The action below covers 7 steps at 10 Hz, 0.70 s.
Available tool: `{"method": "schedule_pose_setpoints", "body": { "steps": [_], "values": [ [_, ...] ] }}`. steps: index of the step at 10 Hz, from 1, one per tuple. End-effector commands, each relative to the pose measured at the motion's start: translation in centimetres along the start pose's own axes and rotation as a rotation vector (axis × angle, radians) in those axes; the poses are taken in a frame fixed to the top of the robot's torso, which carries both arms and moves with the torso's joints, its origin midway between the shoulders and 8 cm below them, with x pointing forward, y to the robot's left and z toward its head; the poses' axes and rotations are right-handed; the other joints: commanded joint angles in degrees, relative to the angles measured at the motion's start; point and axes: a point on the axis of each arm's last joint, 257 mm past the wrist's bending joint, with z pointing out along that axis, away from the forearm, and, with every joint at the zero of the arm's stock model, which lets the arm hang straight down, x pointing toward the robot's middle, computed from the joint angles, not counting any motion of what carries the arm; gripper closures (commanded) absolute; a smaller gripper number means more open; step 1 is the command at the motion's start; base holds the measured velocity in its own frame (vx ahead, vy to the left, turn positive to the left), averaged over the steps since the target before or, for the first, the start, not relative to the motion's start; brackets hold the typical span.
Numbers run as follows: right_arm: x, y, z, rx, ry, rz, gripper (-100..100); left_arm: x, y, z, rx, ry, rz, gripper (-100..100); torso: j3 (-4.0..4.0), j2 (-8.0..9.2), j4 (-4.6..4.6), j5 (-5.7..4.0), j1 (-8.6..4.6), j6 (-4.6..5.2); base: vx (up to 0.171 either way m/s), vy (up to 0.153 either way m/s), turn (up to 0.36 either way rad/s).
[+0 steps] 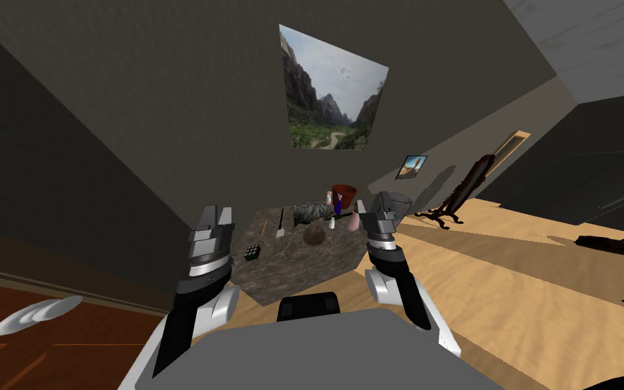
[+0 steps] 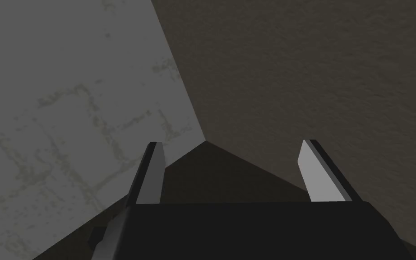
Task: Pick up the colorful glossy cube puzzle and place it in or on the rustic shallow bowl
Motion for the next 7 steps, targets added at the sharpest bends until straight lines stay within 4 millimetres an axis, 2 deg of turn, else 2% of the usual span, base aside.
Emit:
{"method": "schedule_pose_setpoints", "body": {
  "steps": [1,7],
  "values": [
    [0.0,0.0,0.0,0.000,0.000,0.000,0,0.5,0.6,-0.1,-0.003,0.041,0.022,-100,0.00,0.00,0.00,0.00,0.00,0.00,-0.031,-0.013,0.018],
    [0.0,0.0,0.0,0.000,0.000,0.000,0,1.8,4.2,-0.7,-0.046,0.151,0.132,-100,0.15,0.26,0.06,-0.03,-0.12,0.00,-0.066,-0.037,0.019]
  ]
}}
